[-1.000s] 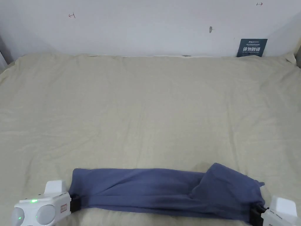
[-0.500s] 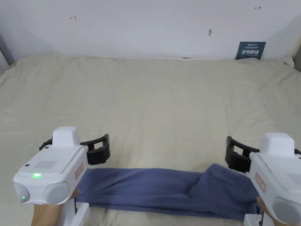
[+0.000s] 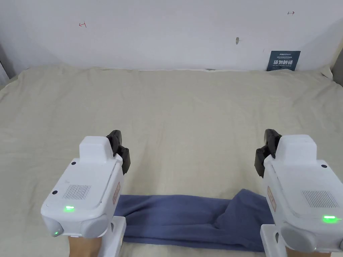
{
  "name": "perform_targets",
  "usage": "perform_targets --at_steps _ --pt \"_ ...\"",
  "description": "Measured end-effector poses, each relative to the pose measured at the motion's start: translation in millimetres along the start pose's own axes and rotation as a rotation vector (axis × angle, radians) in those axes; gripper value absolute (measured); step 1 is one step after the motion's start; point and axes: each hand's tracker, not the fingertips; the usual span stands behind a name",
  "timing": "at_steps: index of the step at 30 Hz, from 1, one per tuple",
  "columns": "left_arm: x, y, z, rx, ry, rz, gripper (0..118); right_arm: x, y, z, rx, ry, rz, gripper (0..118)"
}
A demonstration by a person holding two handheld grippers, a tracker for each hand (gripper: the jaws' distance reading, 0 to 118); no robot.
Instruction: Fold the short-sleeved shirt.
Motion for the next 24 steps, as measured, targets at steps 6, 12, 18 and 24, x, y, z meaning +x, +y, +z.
perform_targets --at_steps 6,12,18,24 --pt "-11.2 -1.8 -6.5 -0.025 0.008 0.007 0 -2.0 0.6 -4.2 0.001 -0.004 0.004 1" --pt "-52.7 -11.2 -27.0 -0.219 -0.083 0.189 0 -3.5 -1.4 -12.5 -0.018 -0.007 0.008 1" --pt "-124.4 -46.2 -51.9 -0.434 -0.188 0.495 0 -6.4 -7.8 -22.2 -0.052 -0.008 0.021 1" --pt "-173.7 -87.4 -62.5 -0.642 -0.176 0.577 2 -11.7 -16.6 -38.3 -0.095 -0.004 0.029 1"
